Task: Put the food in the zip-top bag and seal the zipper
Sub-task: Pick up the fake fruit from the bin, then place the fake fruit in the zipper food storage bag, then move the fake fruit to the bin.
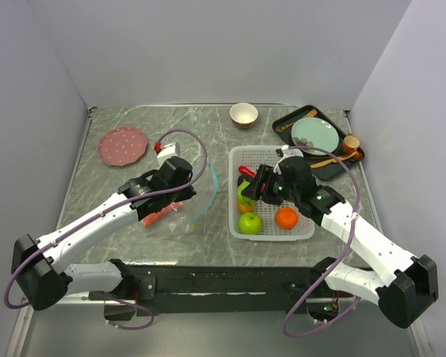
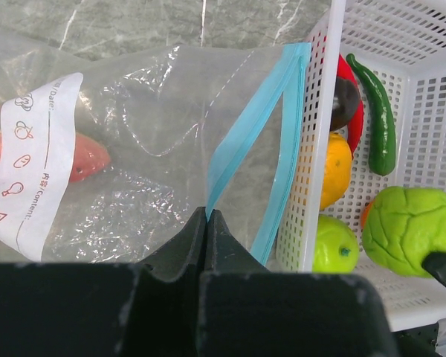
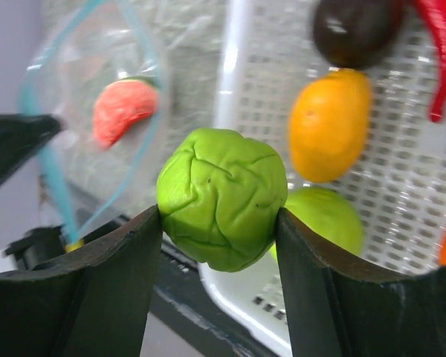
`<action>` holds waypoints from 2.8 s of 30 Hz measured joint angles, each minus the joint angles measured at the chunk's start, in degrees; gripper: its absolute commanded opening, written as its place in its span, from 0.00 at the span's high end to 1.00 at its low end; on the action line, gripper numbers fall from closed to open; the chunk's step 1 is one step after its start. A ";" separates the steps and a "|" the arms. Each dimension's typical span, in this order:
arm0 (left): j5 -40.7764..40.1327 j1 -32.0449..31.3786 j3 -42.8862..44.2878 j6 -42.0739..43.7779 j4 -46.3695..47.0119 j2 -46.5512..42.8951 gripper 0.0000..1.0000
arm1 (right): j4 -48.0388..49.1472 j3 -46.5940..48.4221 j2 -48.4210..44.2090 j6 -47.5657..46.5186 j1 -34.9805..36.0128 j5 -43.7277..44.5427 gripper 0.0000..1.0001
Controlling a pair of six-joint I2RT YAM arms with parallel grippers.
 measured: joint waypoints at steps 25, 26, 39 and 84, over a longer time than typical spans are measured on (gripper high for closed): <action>2.14 0.00 -0.46 -0.02 1.51 -0.07 0.99 | 9.68 13.42 21.11 2.03 11.28 -5.88 0.56; 2.12 0.00 -0.46 -0.02 1.49 -0.20 0.99 | 9.68 13.44 21.11 2.01 11.39 -5.75 0.53; 1.01 0.04 -0.46 -0.02 0.83 -2.14 0.99 | 4.81 18.03 23.26 -2.54 13.49 -1.18 0.10; -1.88 0.04 -0.79 -0.22 -0.33 -4.52 0.99 | -6.95 7.78 20.83 -6.29 7.19 17.25 0.18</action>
